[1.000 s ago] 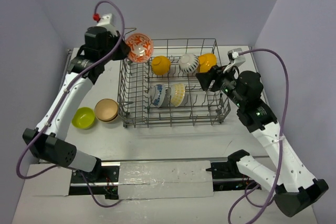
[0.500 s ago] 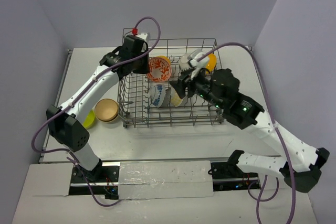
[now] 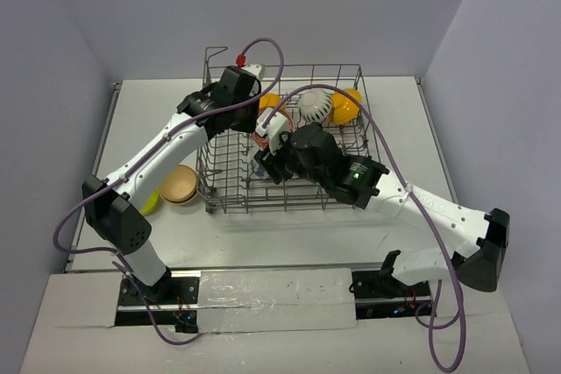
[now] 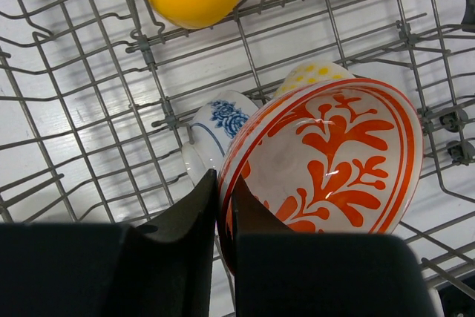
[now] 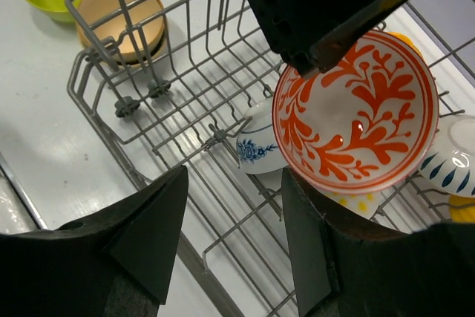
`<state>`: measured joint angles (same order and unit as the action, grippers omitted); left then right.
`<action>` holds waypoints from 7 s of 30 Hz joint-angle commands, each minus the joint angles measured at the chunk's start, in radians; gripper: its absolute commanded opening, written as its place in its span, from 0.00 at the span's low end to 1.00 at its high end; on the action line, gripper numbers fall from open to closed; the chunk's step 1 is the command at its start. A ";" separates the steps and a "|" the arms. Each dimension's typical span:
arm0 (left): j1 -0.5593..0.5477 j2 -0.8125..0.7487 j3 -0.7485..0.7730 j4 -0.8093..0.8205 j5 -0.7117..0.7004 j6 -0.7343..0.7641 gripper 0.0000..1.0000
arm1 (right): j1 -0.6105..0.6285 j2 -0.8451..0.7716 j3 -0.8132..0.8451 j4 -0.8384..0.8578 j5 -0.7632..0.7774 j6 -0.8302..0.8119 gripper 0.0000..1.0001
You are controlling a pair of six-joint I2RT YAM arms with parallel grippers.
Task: Load the bowls into the dish rack
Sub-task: Pass from the left arm to the right, then insert the bowl into the dish rack.
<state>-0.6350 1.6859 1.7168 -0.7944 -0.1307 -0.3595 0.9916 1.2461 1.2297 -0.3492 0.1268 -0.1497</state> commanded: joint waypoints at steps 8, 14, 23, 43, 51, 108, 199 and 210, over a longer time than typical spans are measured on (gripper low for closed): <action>-0.072 -0.061 0.038 0.026 -0.047 -0.001 0.00 | 0.012 0.079 0.001 0.119 0.092 -0.047 0.60; -0.083 -0.083 0.023 0.029 -0.052 0.004 0.00 | 0.010 0.102 -0.024 0.138 0.146 -0.054 0.59; -0.083 -0.103 0.017 0.023 -0.052 0.013 0.00 | 0.004 0.095 -0.099 0.185 0.189 -0.039 0.57; -0.101 -0.149 -0.020 0.038 -0.003 0.005 0.00 | -0.008 0.092 -0.161 0.259 0.263 -0.048 0.38; -0.115 -0.144 -0.039 0.044 0.006 0.005 0.00 | -0.008 0.085 -0.171 0.282 0.278 -0.047 0.26; -0.135 -0.086 -0.123 0.181 0.253 -0.045 0.30 | -0.007 0.096 -0.184 0.319 0.278 -0.074 0.00; 0.121 -0.295 -0.160 0.057 -0.233 0.019 0.68 | -0.146 -0.203 -0.064 0.184 -0.191 0.221 0.00; 0.153 -0.325 -0.324 0.098 -0.273 0.031 0.67 | -0.504 -0.359 -0.231 0.403 -0.605 0.561 0.00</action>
<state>-0.4908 1.4067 1.4036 -0.7418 -0.3645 -0.3519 0.5510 0.9337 1.0260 -0.1253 -0.3042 0.2810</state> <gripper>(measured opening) 0.672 0.138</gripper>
